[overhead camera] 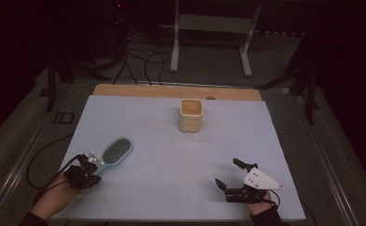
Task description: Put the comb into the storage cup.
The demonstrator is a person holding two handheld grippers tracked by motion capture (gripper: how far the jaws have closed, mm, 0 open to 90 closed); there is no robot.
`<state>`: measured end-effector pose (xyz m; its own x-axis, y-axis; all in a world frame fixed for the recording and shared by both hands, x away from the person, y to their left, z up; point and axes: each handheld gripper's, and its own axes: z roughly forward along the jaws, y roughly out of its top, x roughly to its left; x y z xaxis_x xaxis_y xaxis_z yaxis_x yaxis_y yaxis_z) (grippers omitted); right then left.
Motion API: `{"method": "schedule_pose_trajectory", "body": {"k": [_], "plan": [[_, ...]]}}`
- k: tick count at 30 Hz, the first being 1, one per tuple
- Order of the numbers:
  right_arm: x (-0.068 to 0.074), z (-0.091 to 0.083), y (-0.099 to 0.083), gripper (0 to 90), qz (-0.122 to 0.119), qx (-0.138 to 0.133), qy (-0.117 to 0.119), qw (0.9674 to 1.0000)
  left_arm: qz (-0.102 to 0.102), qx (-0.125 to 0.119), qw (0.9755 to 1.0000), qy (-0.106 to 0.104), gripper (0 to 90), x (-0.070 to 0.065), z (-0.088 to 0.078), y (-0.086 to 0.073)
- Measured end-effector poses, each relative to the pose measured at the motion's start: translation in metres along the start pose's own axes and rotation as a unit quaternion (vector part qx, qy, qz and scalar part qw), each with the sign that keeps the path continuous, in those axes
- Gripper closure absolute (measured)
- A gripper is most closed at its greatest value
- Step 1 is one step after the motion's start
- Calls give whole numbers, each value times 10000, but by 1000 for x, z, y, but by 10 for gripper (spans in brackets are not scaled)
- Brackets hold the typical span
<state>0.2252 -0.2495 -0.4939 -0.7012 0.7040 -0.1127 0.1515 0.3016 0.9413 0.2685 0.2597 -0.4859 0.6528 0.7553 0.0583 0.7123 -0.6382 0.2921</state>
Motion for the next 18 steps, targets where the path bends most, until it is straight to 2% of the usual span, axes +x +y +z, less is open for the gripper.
{"method": "schedule_pose_trajectory", "body": {"k": [5,11,15,18], "plan": [[0,0,0,88,-11,4,7,10000,-30,130,9998,126,900,7,-1,-3],[0,0,0,88,-10,8,2,10000,-54,96,9999,12,899,13,-6,-7],[1,1,0,88,-18,16,4,10000,31,20,9999,-108,894,13,-11,-7],[1,1,0,88,-16,19,6,10000,104,45,9999,-115,848,13,-14,-6]]}}
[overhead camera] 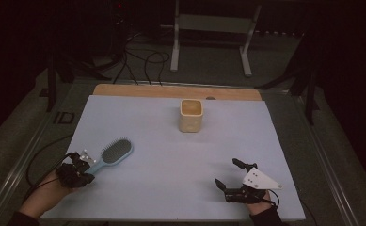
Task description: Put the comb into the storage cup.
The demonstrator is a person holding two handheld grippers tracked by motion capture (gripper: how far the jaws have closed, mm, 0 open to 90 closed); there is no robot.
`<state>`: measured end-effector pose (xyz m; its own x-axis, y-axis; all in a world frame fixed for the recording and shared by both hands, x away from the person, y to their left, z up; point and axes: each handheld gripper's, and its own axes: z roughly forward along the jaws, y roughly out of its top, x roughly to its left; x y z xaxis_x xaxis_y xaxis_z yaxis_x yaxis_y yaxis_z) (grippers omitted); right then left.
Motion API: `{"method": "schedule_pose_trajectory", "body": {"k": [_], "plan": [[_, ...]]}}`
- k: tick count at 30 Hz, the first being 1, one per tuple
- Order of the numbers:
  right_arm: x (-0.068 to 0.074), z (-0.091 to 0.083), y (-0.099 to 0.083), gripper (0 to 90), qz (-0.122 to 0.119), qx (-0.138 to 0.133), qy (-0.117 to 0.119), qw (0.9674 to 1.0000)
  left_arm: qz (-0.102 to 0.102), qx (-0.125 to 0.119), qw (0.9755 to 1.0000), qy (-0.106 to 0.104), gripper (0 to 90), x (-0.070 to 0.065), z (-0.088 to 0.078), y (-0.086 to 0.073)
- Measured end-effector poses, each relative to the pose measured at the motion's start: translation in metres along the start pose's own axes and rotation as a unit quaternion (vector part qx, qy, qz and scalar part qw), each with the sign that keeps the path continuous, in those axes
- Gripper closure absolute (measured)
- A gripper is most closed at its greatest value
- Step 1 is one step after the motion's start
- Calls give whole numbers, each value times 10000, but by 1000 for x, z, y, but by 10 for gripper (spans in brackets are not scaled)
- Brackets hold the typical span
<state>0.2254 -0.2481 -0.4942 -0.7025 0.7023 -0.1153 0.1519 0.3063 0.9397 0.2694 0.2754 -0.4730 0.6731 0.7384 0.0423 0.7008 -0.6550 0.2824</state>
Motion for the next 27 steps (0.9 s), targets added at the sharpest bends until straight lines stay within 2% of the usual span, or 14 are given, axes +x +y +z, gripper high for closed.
{"method": "schedule_pose_trajectory", "body": {"k": [4,10,16,17,21,24,25,27], "plan": [[0,0,0,88,-2,5,3,10000,44,28,10000,-52,823,2,-3,3],[0,0,0,88,1,0,10,10000,-13,26,9998,-175,709,8,-6,7],[0,1,0,88,-2,1,9,10000,-36,88,9996,-255,483,14,-9,12],[0,1,0,88,-4,1,11,10000,-24,99,9996,-274,468,14,-9,13],[0,1,0,88,3,6,17,10000,-59,120,9995,-282,292,16,-9,17],[0,1,-1,88,8,11,16,10000,-61,128,9992,-374,188,19,-9,19],[0,1,-1,88,6,11,17,10000,-45,135,9987,-486,138,20,-9,20],[0,1,0,88,6,12,19,10000,-50,113,9987,-497,82,21,-9,22]]}}
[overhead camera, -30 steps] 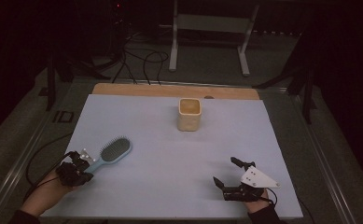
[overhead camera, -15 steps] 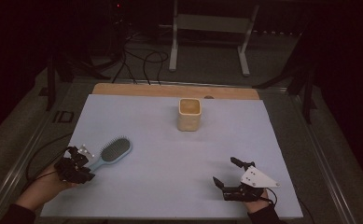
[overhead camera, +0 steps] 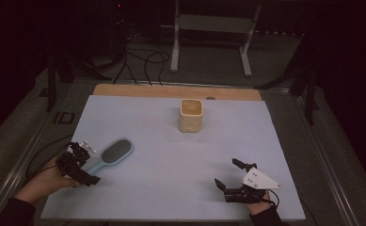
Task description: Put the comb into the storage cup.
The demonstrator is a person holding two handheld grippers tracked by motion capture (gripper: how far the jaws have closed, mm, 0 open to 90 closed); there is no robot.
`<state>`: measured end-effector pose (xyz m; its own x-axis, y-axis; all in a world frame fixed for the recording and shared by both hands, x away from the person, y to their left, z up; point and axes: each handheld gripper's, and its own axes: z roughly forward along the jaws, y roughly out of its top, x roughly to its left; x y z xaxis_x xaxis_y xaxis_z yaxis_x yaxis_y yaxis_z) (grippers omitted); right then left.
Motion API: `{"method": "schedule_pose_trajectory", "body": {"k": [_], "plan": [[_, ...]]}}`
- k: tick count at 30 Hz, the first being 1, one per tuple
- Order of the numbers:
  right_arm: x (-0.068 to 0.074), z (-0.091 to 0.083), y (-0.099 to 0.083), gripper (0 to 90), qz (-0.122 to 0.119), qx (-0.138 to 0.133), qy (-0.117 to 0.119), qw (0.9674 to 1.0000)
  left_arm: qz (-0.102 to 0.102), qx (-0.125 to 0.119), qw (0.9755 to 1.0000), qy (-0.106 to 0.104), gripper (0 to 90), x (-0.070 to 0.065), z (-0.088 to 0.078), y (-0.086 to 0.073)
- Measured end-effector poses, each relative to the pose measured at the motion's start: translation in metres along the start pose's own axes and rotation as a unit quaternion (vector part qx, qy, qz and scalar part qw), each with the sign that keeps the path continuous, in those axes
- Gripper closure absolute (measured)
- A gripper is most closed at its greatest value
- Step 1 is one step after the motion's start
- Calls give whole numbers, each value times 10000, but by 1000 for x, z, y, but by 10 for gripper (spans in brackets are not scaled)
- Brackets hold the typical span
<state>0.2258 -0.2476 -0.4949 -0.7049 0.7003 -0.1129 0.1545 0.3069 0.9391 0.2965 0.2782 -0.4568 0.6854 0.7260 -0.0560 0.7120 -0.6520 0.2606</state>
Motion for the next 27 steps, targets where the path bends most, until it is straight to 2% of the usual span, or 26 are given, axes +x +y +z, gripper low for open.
{"method": "schedule_pose_trajectory", "body": {"k": [2,4,10,15,20,23,27], "plan": [[0,0,0,88,2,0,2,10000,-17,18,10000,-71,1,1,-1,2],[0,0,0,88,-7,0,3,10000,-26,-24,10000,-11,0,2,-4,5],[0,0,0,88,-12,1,10,10000,104,-42,9999,-56,0,6,-5,14],[0,1,0,88,-11,6,15,10000,112,44,9999,-77,0,11,1,21],[0,0,0,88,-19,0,7,10000,206,170,9996,-105,0,15,7,26],[0,1,0,88,-15,4,20,10000,231,82,9995,-176,0,19,9,27],[1,1,0,88,-19,9,22,10000,227,129,9996,-148,6,23,15,29]]}}
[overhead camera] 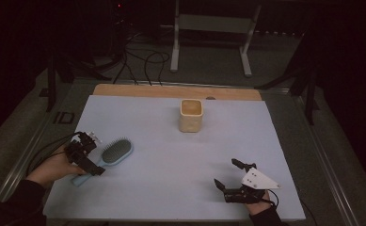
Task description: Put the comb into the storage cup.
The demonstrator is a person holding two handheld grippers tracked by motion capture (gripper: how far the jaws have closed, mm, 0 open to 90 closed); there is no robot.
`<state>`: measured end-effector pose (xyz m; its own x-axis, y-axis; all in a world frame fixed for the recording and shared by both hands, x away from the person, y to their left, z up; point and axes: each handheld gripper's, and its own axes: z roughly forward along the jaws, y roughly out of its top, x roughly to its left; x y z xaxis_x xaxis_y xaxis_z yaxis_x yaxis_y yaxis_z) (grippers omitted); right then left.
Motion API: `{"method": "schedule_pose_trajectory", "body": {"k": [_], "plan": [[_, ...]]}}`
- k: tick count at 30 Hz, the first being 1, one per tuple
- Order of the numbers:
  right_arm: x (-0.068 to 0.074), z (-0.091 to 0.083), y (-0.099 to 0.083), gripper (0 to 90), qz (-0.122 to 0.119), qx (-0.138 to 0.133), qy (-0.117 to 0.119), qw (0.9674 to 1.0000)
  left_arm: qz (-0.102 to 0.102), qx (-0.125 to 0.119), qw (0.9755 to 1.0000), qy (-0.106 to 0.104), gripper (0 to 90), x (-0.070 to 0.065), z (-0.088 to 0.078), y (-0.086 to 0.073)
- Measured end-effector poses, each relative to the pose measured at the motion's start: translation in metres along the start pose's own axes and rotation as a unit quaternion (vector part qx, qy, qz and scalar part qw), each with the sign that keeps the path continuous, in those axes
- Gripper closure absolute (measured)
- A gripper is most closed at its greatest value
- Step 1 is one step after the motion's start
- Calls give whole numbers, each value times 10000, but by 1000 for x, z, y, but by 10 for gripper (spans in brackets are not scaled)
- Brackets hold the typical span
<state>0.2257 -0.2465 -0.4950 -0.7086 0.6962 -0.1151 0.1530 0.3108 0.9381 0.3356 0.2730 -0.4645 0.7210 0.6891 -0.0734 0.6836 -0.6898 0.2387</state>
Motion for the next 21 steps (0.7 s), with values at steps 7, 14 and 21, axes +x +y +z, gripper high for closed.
{"method": "schedule_pose_trajectory", "body": {"k": [7,14,21], "plan": [[-1,0,0,88,-1,-3,2,10000,-18,70,10000,9,40,5,8,0],[0,0,0,88,4,0,6,10000,96,150,9998,-10,211,8,17,-1],[0,0,0,88,17,6,9,10000,159,263,9995,41,359,6,23,2]]}}
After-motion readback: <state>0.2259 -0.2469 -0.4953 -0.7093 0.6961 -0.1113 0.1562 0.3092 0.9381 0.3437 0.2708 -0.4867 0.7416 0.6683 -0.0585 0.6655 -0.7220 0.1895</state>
